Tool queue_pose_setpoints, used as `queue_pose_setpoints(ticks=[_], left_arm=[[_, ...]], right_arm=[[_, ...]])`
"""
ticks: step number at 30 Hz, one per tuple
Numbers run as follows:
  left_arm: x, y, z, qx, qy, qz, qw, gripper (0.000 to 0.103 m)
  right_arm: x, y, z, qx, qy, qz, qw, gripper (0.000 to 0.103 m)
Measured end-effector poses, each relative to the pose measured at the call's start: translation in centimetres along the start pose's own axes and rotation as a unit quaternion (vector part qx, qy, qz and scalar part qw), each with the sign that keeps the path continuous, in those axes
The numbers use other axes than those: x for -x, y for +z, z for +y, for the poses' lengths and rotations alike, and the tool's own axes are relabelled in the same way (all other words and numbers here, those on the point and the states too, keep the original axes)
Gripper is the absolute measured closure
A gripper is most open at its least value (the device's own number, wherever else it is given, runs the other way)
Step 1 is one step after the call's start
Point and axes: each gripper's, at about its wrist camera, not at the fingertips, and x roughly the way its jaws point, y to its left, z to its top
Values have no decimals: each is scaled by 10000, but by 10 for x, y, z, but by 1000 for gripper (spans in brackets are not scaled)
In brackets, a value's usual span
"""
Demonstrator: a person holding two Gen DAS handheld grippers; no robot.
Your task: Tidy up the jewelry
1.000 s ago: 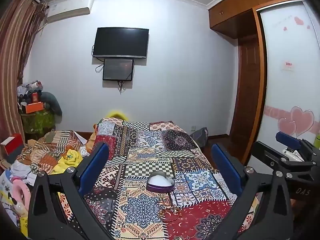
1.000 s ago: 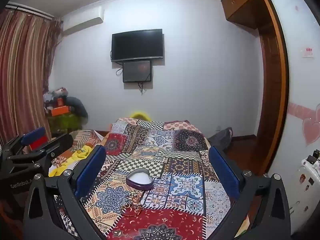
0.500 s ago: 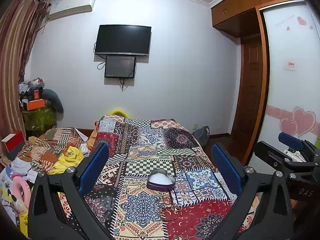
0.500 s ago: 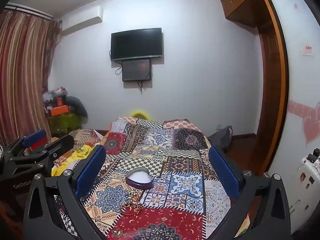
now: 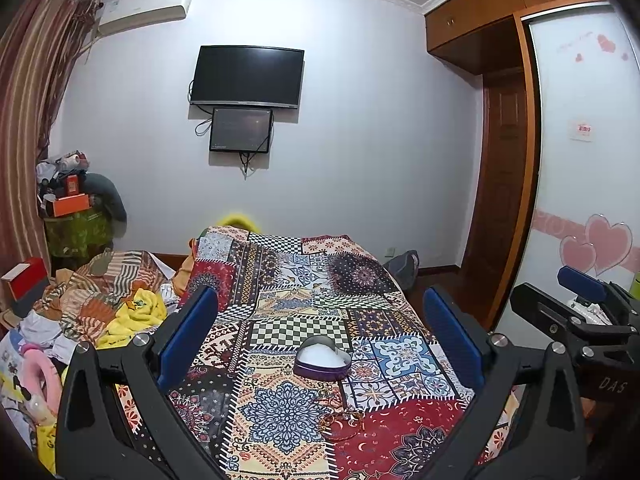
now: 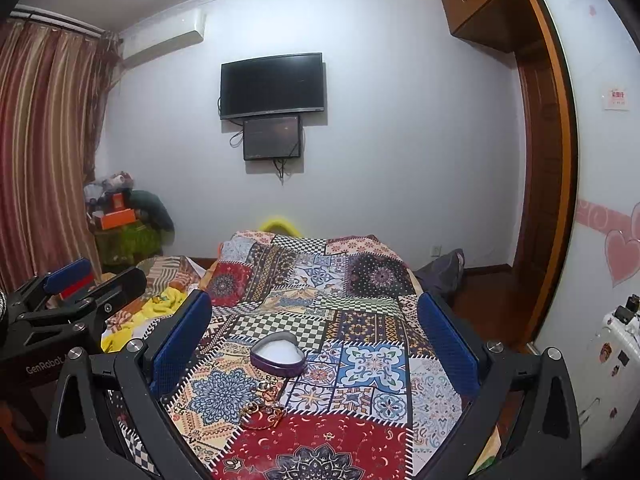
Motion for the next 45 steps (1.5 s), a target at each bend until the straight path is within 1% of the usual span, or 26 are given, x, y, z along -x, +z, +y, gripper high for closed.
queue_pose_setpoints(ticks=[36, 45], left_arm=[[-9, -1, 9, 102, 60, 40, 9999, 0], [-18, -5, 16, 173, 99, 116, 9997, 0]], right_arm=[[-4, -1, 4, 39, 26, 33, 10000, 1], [-14, -3, 5, 48, 24, 129, 9999, 1]])
